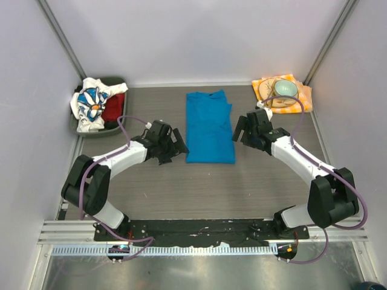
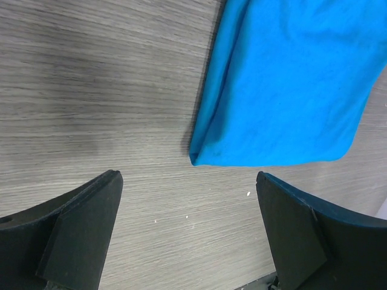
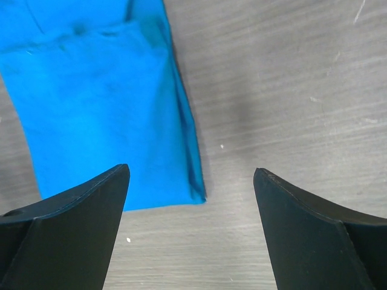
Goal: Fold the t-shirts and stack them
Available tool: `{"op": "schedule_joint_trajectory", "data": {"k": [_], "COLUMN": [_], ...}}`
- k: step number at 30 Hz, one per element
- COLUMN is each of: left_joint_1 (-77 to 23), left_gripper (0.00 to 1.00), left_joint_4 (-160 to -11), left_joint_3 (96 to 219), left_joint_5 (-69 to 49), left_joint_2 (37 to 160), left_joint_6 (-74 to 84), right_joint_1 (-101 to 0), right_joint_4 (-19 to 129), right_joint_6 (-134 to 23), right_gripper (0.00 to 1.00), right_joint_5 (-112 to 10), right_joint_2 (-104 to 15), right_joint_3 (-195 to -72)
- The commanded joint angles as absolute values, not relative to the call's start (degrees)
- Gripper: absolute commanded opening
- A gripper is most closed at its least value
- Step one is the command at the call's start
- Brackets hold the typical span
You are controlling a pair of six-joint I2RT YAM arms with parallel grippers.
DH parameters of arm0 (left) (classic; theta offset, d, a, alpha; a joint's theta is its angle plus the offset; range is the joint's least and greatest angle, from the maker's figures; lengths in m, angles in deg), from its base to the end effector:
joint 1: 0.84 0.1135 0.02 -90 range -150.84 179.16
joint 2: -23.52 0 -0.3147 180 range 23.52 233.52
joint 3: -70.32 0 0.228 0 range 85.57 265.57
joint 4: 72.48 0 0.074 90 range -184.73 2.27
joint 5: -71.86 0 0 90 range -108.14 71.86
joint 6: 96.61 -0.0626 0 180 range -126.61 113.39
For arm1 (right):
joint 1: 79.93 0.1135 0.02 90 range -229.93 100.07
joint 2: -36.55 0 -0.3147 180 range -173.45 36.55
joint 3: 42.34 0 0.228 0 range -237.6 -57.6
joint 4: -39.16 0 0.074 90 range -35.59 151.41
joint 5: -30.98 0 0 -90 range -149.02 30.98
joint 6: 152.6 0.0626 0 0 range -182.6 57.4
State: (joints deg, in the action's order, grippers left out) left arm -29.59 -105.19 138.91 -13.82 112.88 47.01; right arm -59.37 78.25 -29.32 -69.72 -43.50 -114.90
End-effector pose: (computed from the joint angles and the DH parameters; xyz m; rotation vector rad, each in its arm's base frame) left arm 0.2703 -0.1537 0.2377 -0.5355 2.5809 -0.6474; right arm 0.2708 0.0891 0.2953 0.3512 2.3515 0.2299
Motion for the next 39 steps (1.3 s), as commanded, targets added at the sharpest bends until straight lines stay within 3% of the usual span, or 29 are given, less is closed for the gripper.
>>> {"op": "schedule_joint_trajectory", "data": {"k": [1,12,22,32,39], "left_joint_1": [-29.58,-30.02,-30.28,-31.25,-31.52], "left_gripper": [0.96,0.92,0.61,0.44,0.21], "left_joint_4": [-96.36,-92.75,-91.08,-90.46,-89.40], "left_joint_3": [137.60,137.51,137.69,137.60,137.86], "left_joint_5": [-9.97,-7.86,-6.10,-5.83,-5.66], "left_joint_2": [114.13,119.85,123.72,125.21,127.58], "left_joint_6": [48.06,49.64,49.90,50.08,50.17], "right_joint_1": [-59.10,-59.10,-59.10,-59.10,-59.10], "right_joint_4": [76.39,75.24,74.63,72.52,72.08], "right_joint_6": [-28.94,-28.76,-28.67,-27.44,-27.44], "right_gripper": [0.89,0.88,0.87,0.87,0.86], "right_joint_5": [-68.43,-67.63,-67.37,-65.79,-65.43], "right_joint_2": [-42.11,-41.94,-42.37,-44.04,-44.40], "right_joint_3": [-112.10,-108.05,-106.99,-104.62,-103.30]}}
